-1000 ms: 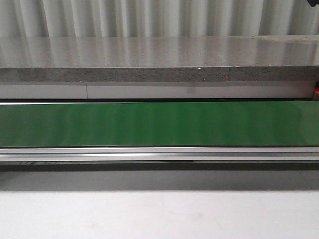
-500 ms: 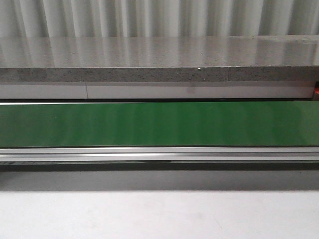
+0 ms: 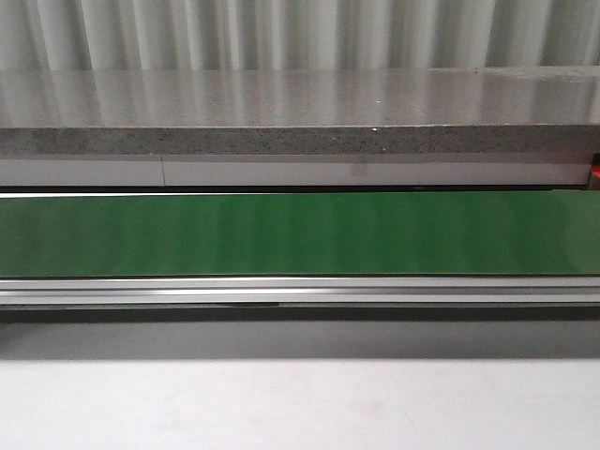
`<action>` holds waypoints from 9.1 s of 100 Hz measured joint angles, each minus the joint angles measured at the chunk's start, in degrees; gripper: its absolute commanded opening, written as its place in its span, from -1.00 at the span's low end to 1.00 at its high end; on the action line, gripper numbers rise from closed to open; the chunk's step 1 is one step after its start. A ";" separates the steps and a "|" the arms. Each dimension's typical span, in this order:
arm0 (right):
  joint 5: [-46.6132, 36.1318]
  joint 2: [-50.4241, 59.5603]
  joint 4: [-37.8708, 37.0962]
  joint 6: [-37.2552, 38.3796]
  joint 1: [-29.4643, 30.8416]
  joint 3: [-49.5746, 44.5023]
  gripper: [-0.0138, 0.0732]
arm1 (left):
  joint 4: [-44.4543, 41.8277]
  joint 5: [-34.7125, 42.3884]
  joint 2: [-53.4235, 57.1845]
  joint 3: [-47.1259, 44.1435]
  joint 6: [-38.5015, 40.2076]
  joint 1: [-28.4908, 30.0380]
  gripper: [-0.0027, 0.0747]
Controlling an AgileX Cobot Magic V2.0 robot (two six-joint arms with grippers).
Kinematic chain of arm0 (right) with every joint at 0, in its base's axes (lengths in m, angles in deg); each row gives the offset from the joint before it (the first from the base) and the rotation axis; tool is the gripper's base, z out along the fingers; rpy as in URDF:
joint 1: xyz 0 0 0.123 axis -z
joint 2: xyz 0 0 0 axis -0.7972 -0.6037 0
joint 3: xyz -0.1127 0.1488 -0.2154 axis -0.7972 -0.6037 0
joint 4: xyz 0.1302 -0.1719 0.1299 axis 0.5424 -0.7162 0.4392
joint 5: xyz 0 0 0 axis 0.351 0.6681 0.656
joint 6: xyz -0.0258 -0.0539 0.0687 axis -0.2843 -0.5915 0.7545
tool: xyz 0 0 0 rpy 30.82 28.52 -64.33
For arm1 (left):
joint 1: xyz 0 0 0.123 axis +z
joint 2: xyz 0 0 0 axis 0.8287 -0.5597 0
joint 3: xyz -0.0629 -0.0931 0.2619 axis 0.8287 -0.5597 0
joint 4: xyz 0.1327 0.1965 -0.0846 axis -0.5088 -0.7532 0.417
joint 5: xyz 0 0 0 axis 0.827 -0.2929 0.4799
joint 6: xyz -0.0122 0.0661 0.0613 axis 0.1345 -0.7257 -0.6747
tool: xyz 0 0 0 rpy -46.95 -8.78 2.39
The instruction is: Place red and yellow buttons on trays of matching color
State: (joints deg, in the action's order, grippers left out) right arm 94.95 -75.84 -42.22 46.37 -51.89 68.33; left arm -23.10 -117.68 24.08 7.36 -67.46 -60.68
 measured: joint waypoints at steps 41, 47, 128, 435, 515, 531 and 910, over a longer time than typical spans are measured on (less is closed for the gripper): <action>0.62 4.95 0.00 -0.09 0.00 -1.44 -0.84 | -0.34 1.63 -0.95 0.75 0.00 0.00 -0.98; 0.62 4.95 0.00 -0.09 0.00 -1.44 -0.84 | -0.34 1.50 -2.91 2.43 0.17 0.22 -0.98; 0.74 4.95 0.00 -0.09 0.00 -1.44 -0.84 | -0.43 -6.25 -40.78 28.51 4.25 17.64 0.48; 0.83 4.95 1.42 -0.09 0.00 -1.44 -0.84 | -0.39 -22.73 -61.19 39.86 11.13 16.12 -0.50; 0.83 4.95 1.42 -0.09 0.00 -1.44 -0.84 | 3.59 -17.14 -61.77 41.58 9.83 15.98 0.53; 0.83 4.95 1.42 -0.09 0.00 -1.44 -0.84 | 3.94 -16.93 -61.77 45.82 10.33 16.91 0.53; 0.83 4.95 1.42 -0.09 0.00 -1.53 -0.84 | 1.52 1.87 -54.44 24.96 2.81 11.64 0.72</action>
State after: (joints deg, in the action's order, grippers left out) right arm 95.79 -70.89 -40.80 46.28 -51.89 66.80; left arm -21.59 -115.81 -30.36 32.31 -64.65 -49.04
